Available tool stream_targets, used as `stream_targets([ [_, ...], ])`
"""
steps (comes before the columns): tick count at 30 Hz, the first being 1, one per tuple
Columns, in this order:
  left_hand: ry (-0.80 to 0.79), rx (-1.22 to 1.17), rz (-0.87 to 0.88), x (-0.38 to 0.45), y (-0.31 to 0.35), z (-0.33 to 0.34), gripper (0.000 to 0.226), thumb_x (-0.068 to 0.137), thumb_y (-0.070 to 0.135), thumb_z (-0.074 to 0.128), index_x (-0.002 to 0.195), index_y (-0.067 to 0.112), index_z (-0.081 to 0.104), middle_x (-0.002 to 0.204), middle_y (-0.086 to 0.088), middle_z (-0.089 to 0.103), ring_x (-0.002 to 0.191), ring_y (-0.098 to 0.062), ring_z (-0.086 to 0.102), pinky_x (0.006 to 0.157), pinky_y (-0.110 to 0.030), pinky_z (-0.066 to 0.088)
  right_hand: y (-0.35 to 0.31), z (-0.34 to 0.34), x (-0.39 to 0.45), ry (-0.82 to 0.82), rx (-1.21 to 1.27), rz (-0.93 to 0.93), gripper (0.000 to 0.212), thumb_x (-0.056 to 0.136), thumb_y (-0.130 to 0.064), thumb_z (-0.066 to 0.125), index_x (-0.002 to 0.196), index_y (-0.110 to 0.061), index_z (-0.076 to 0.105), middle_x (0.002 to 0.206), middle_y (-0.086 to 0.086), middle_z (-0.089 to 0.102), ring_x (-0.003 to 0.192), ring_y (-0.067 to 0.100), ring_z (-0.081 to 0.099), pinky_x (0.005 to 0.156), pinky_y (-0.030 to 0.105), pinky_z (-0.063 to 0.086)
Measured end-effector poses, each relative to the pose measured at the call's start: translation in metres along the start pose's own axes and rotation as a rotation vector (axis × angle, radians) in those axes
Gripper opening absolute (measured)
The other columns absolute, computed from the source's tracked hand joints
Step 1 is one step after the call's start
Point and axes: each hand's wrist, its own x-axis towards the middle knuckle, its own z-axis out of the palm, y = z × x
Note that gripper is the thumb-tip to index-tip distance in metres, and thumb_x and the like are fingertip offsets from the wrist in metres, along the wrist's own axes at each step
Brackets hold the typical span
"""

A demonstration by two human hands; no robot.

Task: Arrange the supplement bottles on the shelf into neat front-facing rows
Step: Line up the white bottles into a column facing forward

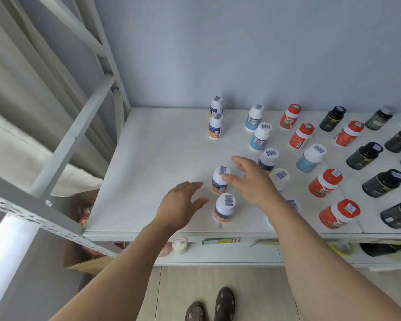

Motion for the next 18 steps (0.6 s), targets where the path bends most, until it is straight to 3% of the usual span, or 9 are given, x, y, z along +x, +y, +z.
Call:
stream_targets([
  [3, -0.027, 0.000, -0.029, 0.011, 0.000, 0.000, 0.055, 0.092, 0.049, 0.053, 0.141, 0.025, 0.045, 0.139, 0.007, 0.052, 0.128, -0.012, 0.046, 0.100, -0.024, 0.037, -0.003, 0.003, 0.019, -0.189, -0.188, -0.006, 0.064, 0.084, -0.034, 0.070, 0.141, -0.026, 0.043, 0.143, -0.003, 0.048, 0.127, 0.017, 0.047, 0.102, 0.030, 0.037],
  [6, -0.084, -0.002, -0.048, 0.024, 0.004, 0.003, 0.060, 0.091, 0.054, 0.053, 0.143, 0.026, 0.041, 0.145, 0.009, 0.046, 0.134, -0.011, 0.039, 0.106, -0.025, 0.033, -0.002, 0.006, 0.028, -0.201, -0.152, -0.003, 0.051, 0.084, -0.032, 0.071, 0.131, -0.025, 0.051, 0.127, -0.003, 0.061, 0.109, 0.016, 0.056, 0.092, 0.028, 0.044],
  [9, -0.143, -0.087, -0.102, 0.040, 0.011, 0.005, 0.065, 0.086, 0.055, 0.059, 0.143, 0.029, 0.041, 0.144, 0.012, 0.046, 0.134, -0.009, 0.039, 0.107, -0.025, 0.033, -0.004, -0.002, 0.041, -0.201, -0.097, -0.034, 0.048, 0.086, -0.031, 0.069, 0.130, -0.023, 0.052, 0.124, -0.004, 0.061, 0.109, 0.015, 0.058, 0.094, 0.030, 0.047],
  [15, -0.143, -0.411, -0.217, 0.075, 0.025, -0.003, 0.038, 0.080, 0.043, 0.073, 0.116, 0.037, 0.063, 0.114, 0.020, 0.065, 0.106, -0.002, 0.056, 0.089, -0.016, 0.040, -0.007, -0.021, 0.072, -0.179, 0.029, -0.077, 0.044, 0.082, -0.035, 0.072, 0.123, -0.026, 0.058, 0.113, -0.009, 0.066, 0.102, 0.010, 0.062, 0.091, 0.033, 0.051],
  [18, -0.183, -0.554, -0.222, 0.085, 0.022, -0.003, 0.029, 0.080, 0.039, 0.075, 0.108, 0.036, 0.069, 0.106, 0.024, 0.068, 0.103, 0.006, 0.057, 0.097, -0.021, 0.040, -0.009, -0.024, 0.081, -0.142, 0.085, -0.087, 0.034, 0.081, -0.035, 0.073, 0.112, -0.025, 0.064, 0.103, -0.010, 0.069, 0.095, 0.009, 0.064, 0.083, 0.027, 0.051],
])
